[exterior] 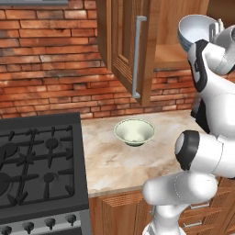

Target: Open the cabinet. Pick the bowls from the counter and place them in the cabinet. Then close the cabinet.

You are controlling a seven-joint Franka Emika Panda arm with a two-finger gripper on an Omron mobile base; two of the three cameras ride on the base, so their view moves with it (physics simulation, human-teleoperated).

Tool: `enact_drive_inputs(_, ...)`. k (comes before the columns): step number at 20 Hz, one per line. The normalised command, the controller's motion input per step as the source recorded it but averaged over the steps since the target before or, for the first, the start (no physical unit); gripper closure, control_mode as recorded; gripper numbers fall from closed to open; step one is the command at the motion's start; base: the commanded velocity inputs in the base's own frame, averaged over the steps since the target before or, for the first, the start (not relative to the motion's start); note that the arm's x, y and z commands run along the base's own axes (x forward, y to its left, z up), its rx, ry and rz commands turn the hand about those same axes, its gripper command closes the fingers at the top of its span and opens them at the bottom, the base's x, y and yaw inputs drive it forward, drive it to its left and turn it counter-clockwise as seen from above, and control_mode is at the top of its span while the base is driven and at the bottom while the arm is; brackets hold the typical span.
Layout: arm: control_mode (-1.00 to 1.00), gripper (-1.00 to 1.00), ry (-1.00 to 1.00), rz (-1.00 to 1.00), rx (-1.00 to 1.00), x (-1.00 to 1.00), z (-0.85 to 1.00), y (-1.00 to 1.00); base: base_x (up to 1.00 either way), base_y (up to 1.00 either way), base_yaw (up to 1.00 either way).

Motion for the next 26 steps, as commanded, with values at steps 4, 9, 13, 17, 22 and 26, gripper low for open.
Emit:
enact_drive_inputs(4,-1.0,-1.0,0.0,0.0,0.05,-0.22,0.01,-0.25,0.0,0.0,0.0)
enact_drive_inputs(9,-1.0,-1.0,-0.03,0.0,0.0,0.0,0.01,-0.07,0.0,0.0,0.0)
enact_drive_inputs(13,-1.0,-1.0,-0.12,0.0,0.0,-0.03,0.24,0.0,0.0,0.0,0.0)
enact_drive_inputs(17,-1.0,-1.0,-0.08,0.01,0.0,-0.18,0.56,-0.04,0.0,0.0,0.0)
enact_drive_inputs(22,-1.0,-1.0,0.05,0.04,0.06,-0.51,0.36,0.0,0.0,0.0,0.0)
enact_drive_inputs(26,-1.0,-1.0,0.1,0.02,0.04,-1.0,-0.01,0.45,0.0,0.0,0.0)
